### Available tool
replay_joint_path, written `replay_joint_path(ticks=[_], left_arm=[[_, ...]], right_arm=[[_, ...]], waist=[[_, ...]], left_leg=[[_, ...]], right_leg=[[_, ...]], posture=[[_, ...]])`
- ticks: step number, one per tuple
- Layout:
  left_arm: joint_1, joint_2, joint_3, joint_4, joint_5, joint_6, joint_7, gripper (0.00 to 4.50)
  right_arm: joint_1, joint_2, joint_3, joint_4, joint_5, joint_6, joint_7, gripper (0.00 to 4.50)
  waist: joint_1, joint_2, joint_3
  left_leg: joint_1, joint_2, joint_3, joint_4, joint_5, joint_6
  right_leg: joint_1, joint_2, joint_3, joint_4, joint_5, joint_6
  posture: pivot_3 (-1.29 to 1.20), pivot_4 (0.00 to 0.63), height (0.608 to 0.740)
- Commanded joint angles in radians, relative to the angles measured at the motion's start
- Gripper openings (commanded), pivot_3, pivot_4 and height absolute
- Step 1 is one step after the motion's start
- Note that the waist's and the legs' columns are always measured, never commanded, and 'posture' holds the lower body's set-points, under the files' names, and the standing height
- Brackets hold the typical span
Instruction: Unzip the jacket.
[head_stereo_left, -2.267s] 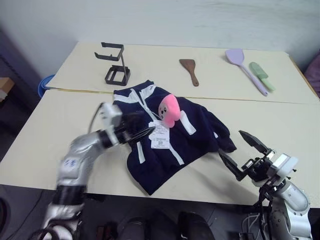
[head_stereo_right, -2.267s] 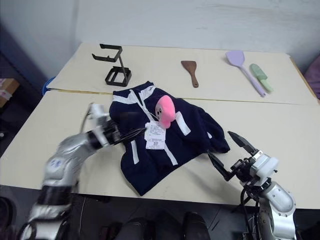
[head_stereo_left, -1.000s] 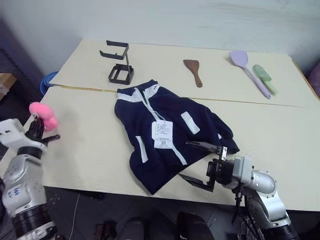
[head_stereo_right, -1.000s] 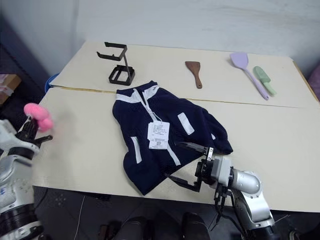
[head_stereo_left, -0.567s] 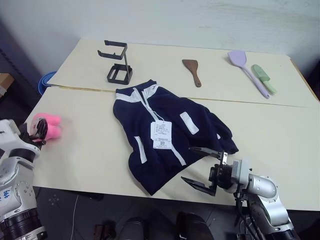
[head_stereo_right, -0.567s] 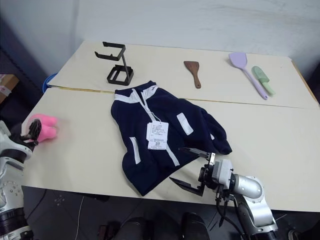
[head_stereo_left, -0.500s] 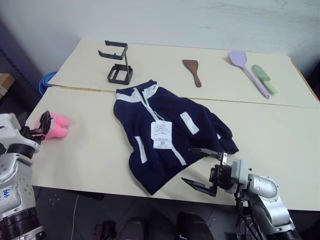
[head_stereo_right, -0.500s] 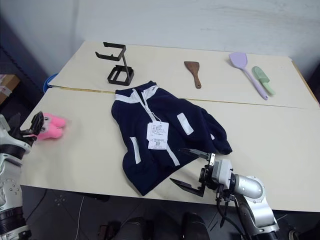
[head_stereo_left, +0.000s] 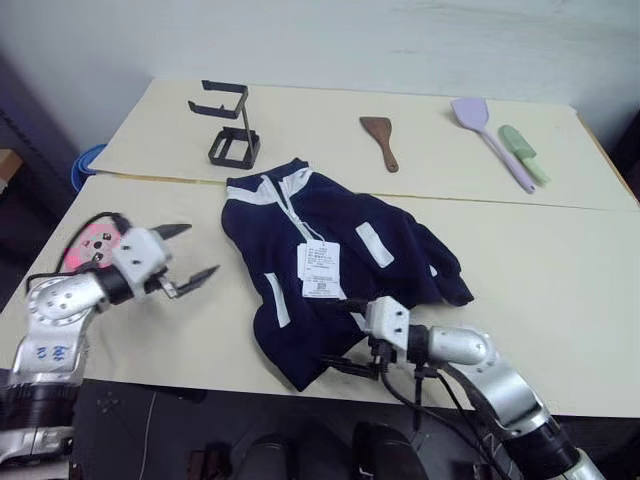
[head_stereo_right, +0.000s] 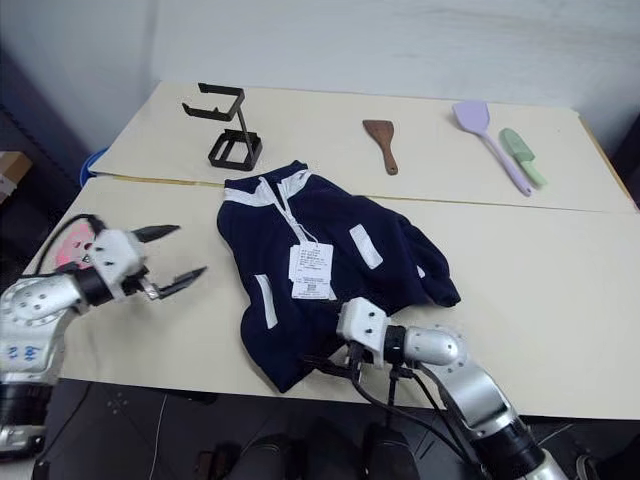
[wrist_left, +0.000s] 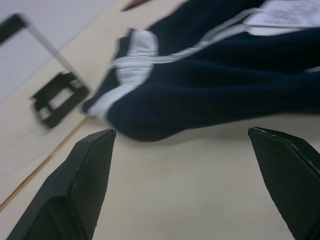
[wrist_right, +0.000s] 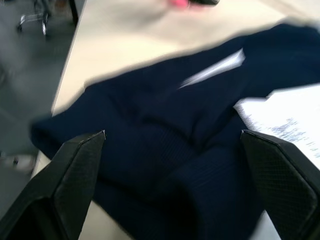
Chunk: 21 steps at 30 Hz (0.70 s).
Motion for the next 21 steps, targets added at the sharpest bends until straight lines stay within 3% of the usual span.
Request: replay_joint_path(ticks=[1,8,12,13,16,21], left_arm=[[-0.134,-0.023,-0.057,0.145,0.057,-0.123,-0.036,4.50],[-0.415,-0.084,-0.266,0.536,0.294,-0.397,-0.058,4.50],[-0.519,-0.135,-0.308,0.694,0.338,-0.424,-0.037,4.50],[-0.530,-0.141,-0.319,0.715,0.349,-0.443,-0.042,4.50],[-0.547,-0.181,-0.359,0.766,0.366,-0.469,-0.115,3.95],[-0.479,-0.260,-0.348,0.693,0.208,-0.289,-0.460,2.36]], right_arm=[[-0.006,-0.002,0.004,-0.033,-0.046,0.090,-0.049,3.52],[0.044,-0.071,-0.060,-0.104,-0.073,0.117,-0.082,1.20],[0.096,-0.113,-0.104,-0.153,-0.039,0.137,-0.066,0.03],[0.103,-0.117,-0.111,-0.160,-0.036,0.143,-0.068,0.03],[0.141,-0.140,-0.166,-0.186,-0.012,0.163,-0.065,0.00],[0.237,-0.225,-0.334,-0.206,0.069,0.174,-0.026,0.00]], waist=[[-0.002,0.000,0.000],[0.000,-0.001,-0.001],[0.007,-0.003,-0.002],[0.007,-0.003,-0.002],[0.015,-0.003,-0.002],[0.027,-0.002,-0.004]], left_leg=[[-0.001,-0.001,0.000,0.000,0.000,0.001],[-0.002,-0.003,0.001,0.001,0.001,0.004],[-0.002,-0.003,0.001,0.001,0.001,0.005],[-0.002,-0.004,0.001,0.001,0.002,0.005],[-0.002,-0.003,0.002,0.002,0.002,0.006],[-0.002,-0.004,-0.001,0.007,0.001,0.009]], right_leg=[[0.000,0.000,0.000,0.000,0.000,0.000],[0.000,0.000,0.000,-0.002,0.002,0.003],[0.000,0.000,0.000,-0.002,0.002,0.005],[0.000,0.000,0.000,-0.002,0.003,0.005],[0.000,0.000,0.001,-0.002,0.003,0.006],[0.004,-0.001,0.000,-0.002,0.003,0.006]], posture=[[0.00,0.150,0.740],[0.00,0.150,0.740],[0.00,0.150,0.740],[0.00,0.150,0.740],[0.00,0.150,0.740],[0.00,0.150,0.740]])
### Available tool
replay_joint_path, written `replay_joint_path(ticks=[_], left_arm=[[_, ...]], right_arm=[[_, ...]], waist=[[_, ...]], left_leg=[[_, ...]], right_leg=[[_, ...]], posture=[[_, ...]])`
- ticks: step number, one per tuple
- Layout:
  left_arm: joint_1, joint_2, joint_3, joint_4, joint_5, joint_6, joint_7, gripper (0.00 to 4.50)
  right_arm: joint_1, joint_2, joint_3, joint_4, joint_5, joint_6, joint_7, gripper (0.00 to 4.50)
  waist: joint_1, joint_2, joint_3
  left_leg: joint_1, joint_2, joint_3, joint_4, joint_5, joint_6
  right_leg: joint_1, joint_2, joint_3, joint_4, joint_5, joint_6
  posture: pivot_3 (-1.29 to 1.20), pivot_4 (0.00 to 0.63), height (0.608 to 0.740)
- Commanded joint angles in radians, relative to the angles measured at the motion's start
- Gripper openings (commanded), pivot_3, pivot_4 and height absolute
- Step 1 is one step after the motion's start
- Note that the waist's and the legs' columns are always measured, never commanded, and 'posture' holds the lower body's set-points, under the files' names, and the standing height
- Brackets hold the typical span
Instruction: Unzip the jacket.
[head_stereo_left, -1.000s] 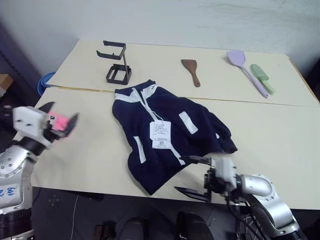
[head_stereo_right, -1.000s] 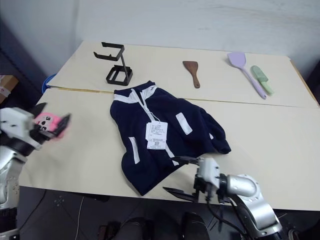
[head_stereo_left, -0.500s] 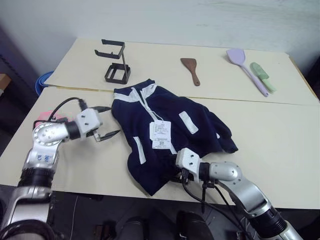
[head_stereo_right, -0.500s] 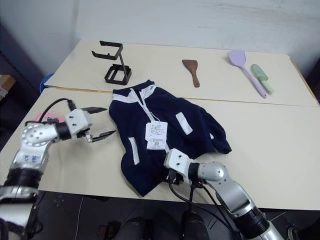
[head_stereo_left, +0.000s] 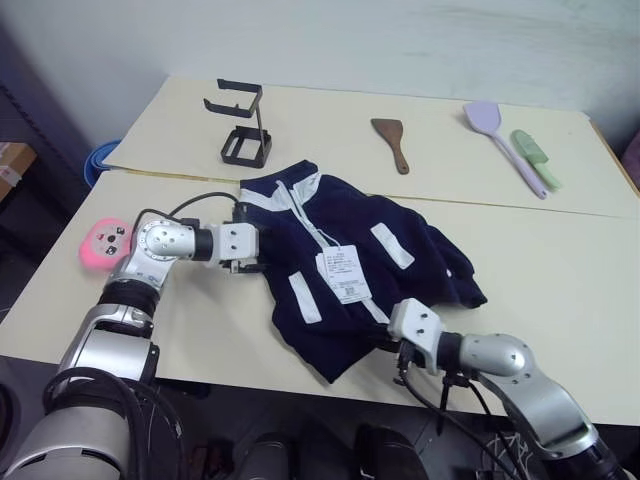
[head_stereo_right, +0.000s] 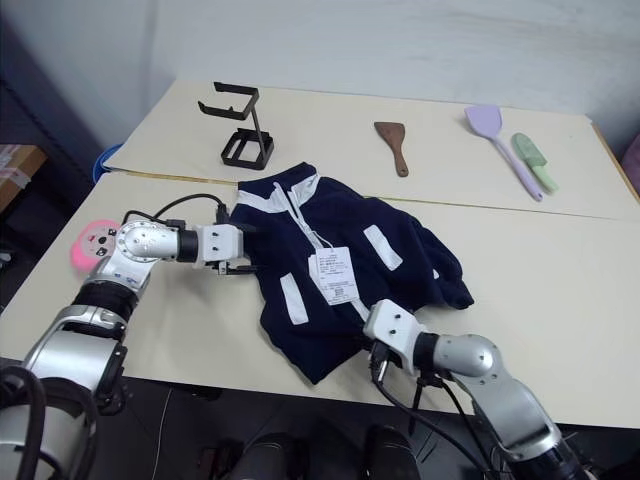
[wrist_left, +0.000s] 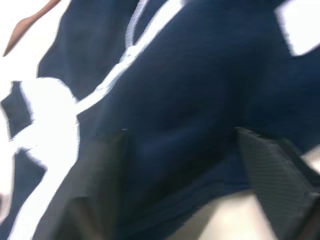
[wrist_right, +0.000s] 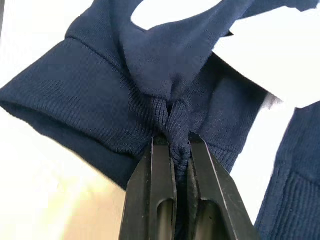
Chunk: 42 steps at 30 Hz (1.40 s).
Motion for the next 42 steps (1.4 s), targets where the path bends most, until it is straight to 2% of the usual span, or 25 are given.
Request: replay_joint_path(ticks=[1,4,7,8,12,16,19,22,25,28,34,35,38,42], left_arm=[[0.107,-0.043,-0.028,-0.102,-0.115,0.197,-0.312,2.03],[0.229,-0.033,-0.039,-0.346,-0.224,0.381,-0.430,1.05],[0.360,-0.027,-0.048,-0.635,-0.322,0.619,-0.430,0.18],[0.403,-0.030,-0.050,-0.731,-0.354,0.704,-0.407,0.04],[0.503,-0.055,-0.054,-0.977,-0.438,0.948,-0.307,0.04],[0.570,-0.152,-0.045,-1.094,-0.451,1.022,-0.139,0.04],[0.599,-0.171,-0.034,-1.154,-0.469,1.065,-0.086,0.04],[0.615,-0.148,-0.006,-1.206,-0.501,1.091,-0.075,0.68],[0.630,-0.094,0.029,-1.256,-0.526,1.102,-0.085,1.61],[0.649,-0.025,0.076,-1.308,-0.570,1.128,-0.101,2.58],[0.651,0.037,0.205,-1.313,-0.618,1.078,-0.070,4.49],[0.639,0.033,0.223,-1.292,-0.616,1.053,-0.061,4.50],[0.549,-0.008,0.232,-1.159,-0.567,0.965,-0.014,4.50],[0.462,-0.058,0.172,-1.027,-0.518,0.896,-0.021,4.50]], right_arm=[[0.071,-0.077,-0.151,-0.017,0.055,0.006,0.043,0.00],[0.151,-0.145,-0.263,0.001,0.109,-0.036,0.124,0.00],[0.220,-0.198,-0.367,0.047,0.154,-0.089,0.215,0.00],[0.237,-0.214,-0.399,0.076,0.165,-0.106,0.245,0.00],[0.251,-0.277,-0.469,0.235,0.142,-0.223,0.331,0.00],[0.145,-0.314,-0.478,0.484,0.084,-0.368,0.335,0.00],[0.081,-0.314,-0.459,0.571,0.080,-0.395,0.348,0.00],[0.071,-0.310,-0.464,0.545,0.154,-0.294,0.386,0.00],[0.134,-0.320,-0.490,0.486,0.203,-0.248,0.443,0.86],[0.225,-0.316,-0.562,0.403,0.257,-0.204,0.462,1.91],[0.414,-0.290,-0.818,0.157,0.334,-0.102,0.423,4.02],[0.416,-0.287,-0.857,0.105,0.364,-0.075,0.404,4.37],[0.312,-0.304,-0.830,-0.040,0.422,0.002,0.288,4.48],[0.189,-0.296,-0.618,-0.130,0.350,0.051,0.168,4.48]], waist=[[-0.002,0.001,-0.001],[-0.008,0.002,-0.001],[-0.009,0.003,-0.001],[-0.009,0.002,-0.001],[-0.005,0.002,-0.001],[-0.006,0.002,-0.001],[-0.007,0.003,0.000],[-0.007,0.005,0.000],[-0.002,0.007,0.001],[-0.002,0.008,0.001],[-0.003,0.012,0.003],[-0.003,0.013,0.003],[-0.008,0.013,0.004],[-0.006,0.012,0.003]], left_leg=[[0.000,0.000,0.000,0.001,-0.001,0.001],[0.000,0.000,0.000,0.004,-0.004,0.003],[-0.001,0.001,-0.001,0.006,-0.006,0.003],[-0.001,0.001,-0.001,0.006,-0.006,0.003],[-0.004,0.001,-0.002,0.009,-0.005,0.004],[-0.006,0.001,-0.005,0.010,-0.004,0.005],[-0.006,0.001,-0.005,0.009,-0.003,0.003],[-0.007,0.003,-0.006,0.008,-0.002,0.001],[-0.007,0.003,-0.008,0.008,-0.001,0.000],[-0.008,0.003,-0.008,0.009,-0.001,0.000],[-0.008,0.003,-0.009,0.008,-0.002,0.000],[-0.007,0.003,-0.009,0.008,-0.002,0.000],[-0.006,0.003,-0.008,0.008,-0.002,-0.001],[-0.006,0.003,-0.008,0.008,-0.001,-0.002]], right_leg=[[0.001,0.000,0.000,0.000,0.000,0.000],[0.002,0.000,0.001,-0.001,0.000,0.000],[0.002,0.000,0.001,-0.002,0.000,0.001],[0.003,0.000,0.001,-0.002,0.000,0.001],[0.003,0.000,0.002,-0.005,0.002,0.004],[0.005,-0.001,0.007,-0.010,0.005,0.008],[0.004,-0.001,0.006,-0.010,0.005,0.008],[0.004,0.000,0.004,-0.010,0.004,0.007],[0.004,0.000,0.003,-0.009,0.004,0.006],[0.004,-0.001,0.003,-0.010,0.004,0.006],[0.004,-0.005,0.004,-0.011,0.004,0.006],[0.004,-0.006,0.004,-0.012,0.004,0.006],[0.004,-0.006,0.005,-0.014,0.004,0.006],[0.004,-0.003,0.004,-0.011,0.004,0.005]], posture=[[0.00,0.150,0.740],[0.00,0.150,0.740],[0.00,0.150,0.740],[0.00,0.150,0.740],[0.00,0.150,0.740],[0.00,0.150,0.740],[0.00,0.150,0.740],[0.00,0.150,0.740],[0.00,0.150,0.740],[0.00,0.150,0.740],[0.00,0.150,0.740],[0.00,0.150,0.740],[0.00,0.150,0.740],[0.00,0.150,0.740]])
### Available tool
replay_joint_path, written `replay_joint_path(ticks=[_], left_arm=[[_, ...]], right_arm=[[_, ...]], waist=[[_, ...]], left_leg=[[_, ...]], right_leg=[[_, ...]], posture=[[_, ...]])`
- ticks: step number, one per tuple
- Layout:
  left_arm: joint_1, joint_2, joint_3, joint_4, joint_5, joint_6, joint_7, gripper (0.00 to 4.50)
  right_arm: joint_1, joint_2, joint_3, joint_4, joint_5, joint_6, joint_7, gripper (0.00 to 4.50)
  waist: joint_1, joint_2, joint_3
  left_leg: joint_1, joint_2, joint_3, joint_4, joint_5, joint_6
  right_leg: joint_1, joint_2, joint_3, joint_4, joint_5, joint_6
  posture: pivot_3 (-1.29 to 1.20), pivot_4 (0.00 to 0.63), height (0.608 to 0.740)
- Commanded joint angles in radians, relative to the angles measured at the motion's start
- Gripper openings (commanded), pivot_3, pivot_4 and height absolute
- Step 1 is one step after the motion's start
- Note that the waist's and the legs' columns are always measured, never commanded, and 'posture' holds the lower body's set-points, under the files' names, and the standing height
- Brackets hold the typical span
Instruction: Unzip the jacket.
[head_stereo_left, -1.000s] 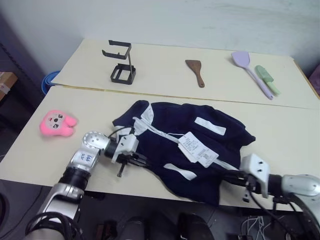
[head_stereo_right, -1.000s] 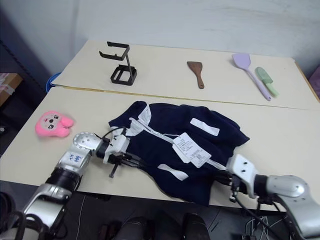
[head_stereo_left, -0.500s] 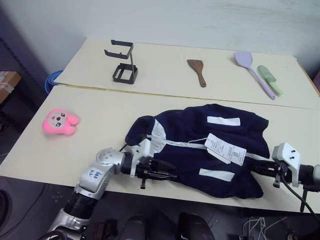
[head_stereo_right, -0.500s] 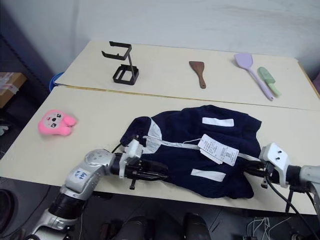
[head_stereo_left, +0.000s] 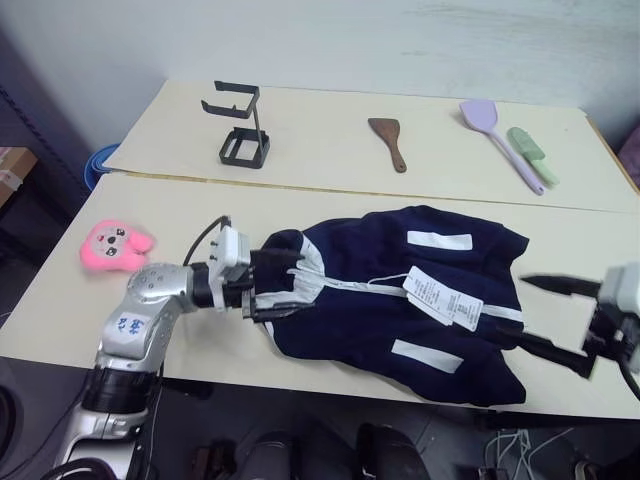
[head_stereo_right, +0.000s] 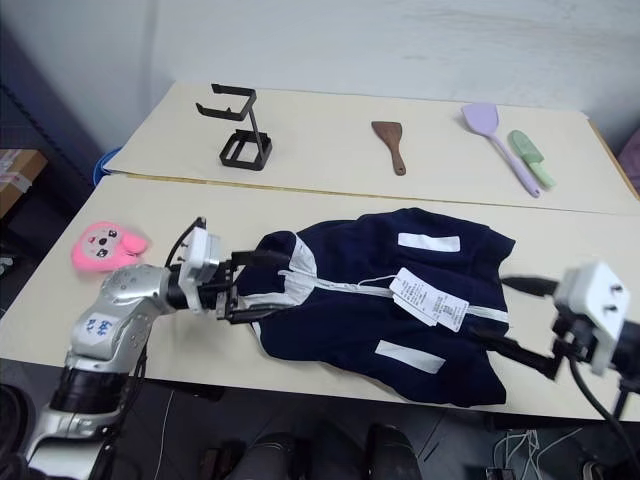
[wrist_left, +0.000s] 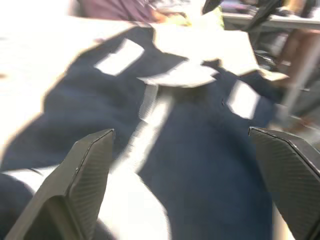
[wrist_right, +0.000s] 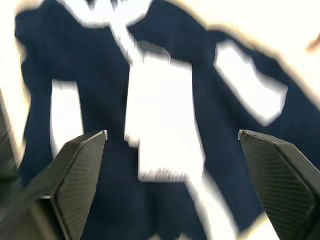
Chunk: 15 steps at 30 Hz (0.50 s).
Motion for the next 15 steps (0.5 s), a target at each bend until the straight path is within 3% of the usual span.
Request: replay_joint_path(ticks=[1,4,7,11,15], left_arm=[[-0.061,-0.035,-0.062,0.105,0.069,-0.100,-0.008,4.50],[-0.157,-0.098,-0.141,0.281,0.167,-0.228,-0.013,4.50],[-0.208,-0.121,-0.184,0.415,0.244,-0.337,-0.009,4.50],[-0.240,-0.146,-0.204,0.506,0.295,-0.429,0.014,4.50],[-0.246,-0.159,-0.204,0.569,0.330,-0.441,0.042,4.50]], right_arm=[[-0.073,0.018,0.203,-0.077,-0.070,0.035,-0.110,4.48],[-0.197,0.106,0.471,-0.076,-0.218,0.047,-0.239,4.48],[-0.258,0.166,0.582,-0.056,-0.347,0.066,-0.360,4.48],[-0.275,0.170,0.657,-0.025,-0.464,0.065,-0.412,4.48],[-0.263,0.150,0.620,0.006,-0.522,0.065,-0.433,4.48]], waist=[[0.002,0.000,0.000],[0.008,-0.001,0.000],[0.007,-0.001,0.000],[0.002,-0.001,0.000],[0.002,-0.001,0.000]], left_leg=[[-0.002,0.000,0.000,0.000,0.000,0.000],[-0.004,-0.002,0.001,0.000,0.000,0.000],[-0.005,-0.005,0.002,0.000,0.001,0.002],[-0.005,-0.005,0.003,0.000,0.001,0.002],[-0.005,-0.004,0.003,0.000,0.001,0.003]], right_leg=[[-0.002,0.003,0.000,0.002,0.000,0.000],[-0.002,0.005,-0.004,0.003,0.000,0.000],[-0.004,0.004,-0.006,0.002,0.000,0.000],[-0.004,0.004,-0.006,0.002,0.001,0.001],[-0.004,0.005,-0.006,0.002,0.001,0.002]], posture=[[0.00,0.150,0.740],[0.00,0.150,0.740],[0.00,0.150,0.740],[0.00,0.150,0.740],[0.00,0.150,0.740]])
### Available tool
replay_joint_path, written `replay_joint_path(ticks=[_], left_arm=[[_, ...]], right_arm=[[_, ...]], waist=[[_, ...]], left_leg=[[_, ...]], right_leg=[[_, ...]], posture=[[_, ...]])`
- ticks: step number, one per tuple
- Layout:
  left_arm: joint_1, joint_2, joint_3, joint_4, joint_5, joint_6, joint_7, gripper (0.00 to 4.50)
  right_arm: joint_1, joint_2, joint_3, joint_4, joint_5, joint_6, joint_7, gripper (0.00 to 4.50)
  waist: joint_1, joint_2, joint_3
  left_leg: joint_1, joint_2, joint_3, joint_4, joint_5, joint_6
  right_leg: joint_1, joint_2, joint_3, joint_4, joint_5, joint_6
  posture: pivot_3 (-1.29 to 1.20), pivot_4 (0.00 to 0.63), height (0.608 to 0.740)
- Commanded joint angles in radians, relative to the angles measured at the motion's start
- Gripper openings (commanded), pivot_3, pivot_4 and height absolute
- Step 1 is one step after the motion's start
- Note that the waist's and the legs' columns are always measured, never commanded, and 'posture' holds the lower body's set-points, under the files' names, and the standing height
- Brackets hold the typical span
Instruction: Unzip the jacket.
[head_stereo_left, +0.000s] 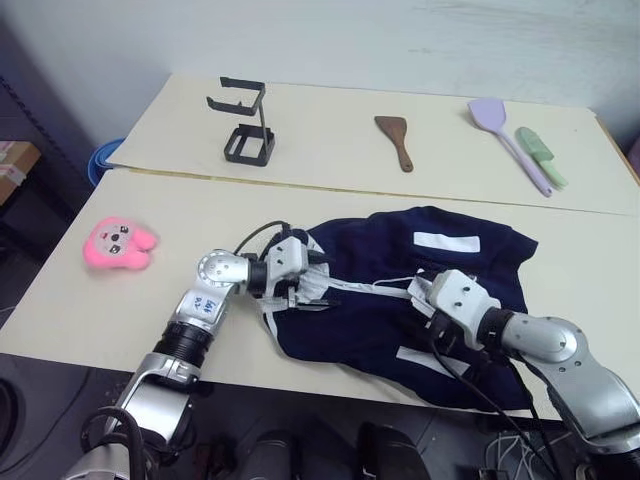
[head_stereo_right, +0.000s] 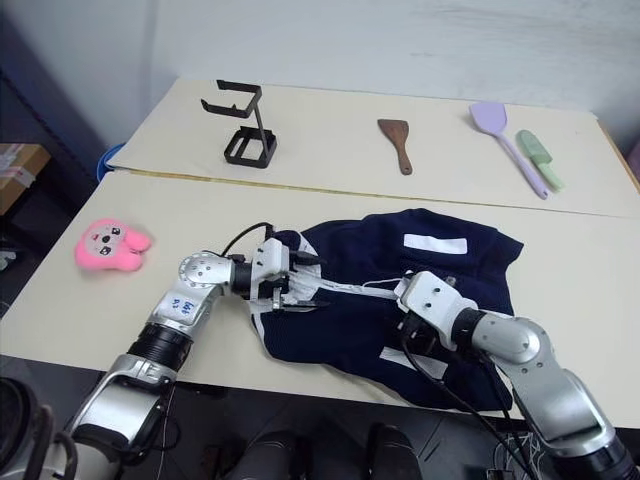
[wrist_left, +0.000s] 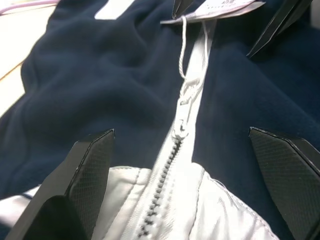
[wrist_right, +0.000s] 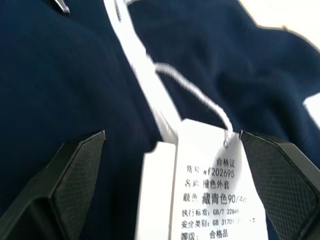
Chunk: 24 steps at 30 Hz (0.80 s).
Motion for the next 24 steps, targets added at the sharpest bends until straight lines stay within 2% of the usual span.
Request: replay_joint_path(ticks=[1,3,5,12,15,18,21,24], left_arm=[[-0.016,-0.006,0.006,0.028,0.016,-0.011,0.022,4.50],[-0.011,-0.003,-0.001,0.038,0.030,-0.020,0.020,4.50],[0.000,0.003,-0.019,0.051,0.056,-0.041,0.017,4.50],[0.011,-0.017,-0.029,0.105,0.092,0.002,0.068,4.50],[0.019,-0.024,-0.039,0.108,0.100,0.009,0.077,4.50],[0.024,-0.026,-0.040,0.104,0.100,0.019,0.079,4.50],[0.029,-0.026,-0.038,0.102,0.100,0.018,0.084,4.50],[0.033,-0.029,-0.038,0.103,0.099,0.013,0.086,4.50]], right_arm=[[0.003,-0.022,-0.061,0.003,-0.033,0.007,-0.019,4.48],[0.011,-0.022,-0.088,0.003,-0.030,0.006,-0.013,4.11],[0.014,-0.029,-0.113,0.002,-0.027,0.011,-0.002,3.50],[-0.015,-0.046,-0.125,0.036,-0.064,-0.030,0.003,0.97],[-0.021,-0.025,-0.145,0.024,-0.003,-0.037,0.041,0.03],[-0.015,-0.011,-0.221,-0.003,0.112,0.008,0.091,0.03],[0.019,-0.051,-0.294,0.005,0.206,0.001,0.196,0.03],[0.041,-0.071,-0.334,0.058,0.226,-0.047,0.251,0.03]], waist=[[-0.001,0.000,0.000],[-0.001,0.000,0.000],[-0.002,0.000,0.000],[-0.001,0.000,0.000],[0.000,0.000,0.000],[0.001,0.000,-0.001],[0.003,0.000,-0.001],[0.003,0.000,-0.001]], left_leg=[[0.000,0.000,0.000,0.000,0.000,0.000],[0.001,0.000,0.001,0.000,0.000,0.000],[0.001,0.001,0.001,0.000,0.000,0.000],[0.002,0.001,0.001,0.000,0.000,0.001],[0.003,0.000,0.001,0.000,0.001,0.001],[0.003,0.000,0.000,0.001,0.001,0.001],[0.003,0.000,-0.001,0.001,0.001,0.002],[0.003,-0.001,-0.001,0.001,0.001,0.002]], right_leg=[[0.000,0.000,0.000,0.000,0.000,0.000],[0.000,0.000,0.001,0.000,0.000,0.001],[0.000,0.000,0.001,0.000,0.000,0.001],[0.001,0.000,0.001,0.001,0.000,0.001],[0.002,-0.001,0.001,0.001,0.000,0.001],[0.003,-0.002,0.001,0.001,0.001,0.001],[0.003,-0.002,0.001,0.001,0.001,0.001],[0.004,-0.002,0.001,0.000,0.001,0.001]], posture=[[0.00,0.150,0.740],[0.00,0.150,0.740],[0.00,0.150,0.740],[0.00,0.150,0.740],[0.00,0.150,0.740],[0.00,0.150,0.740],[0.00,0.150,0.740],[0.00,0.150,0.740]])
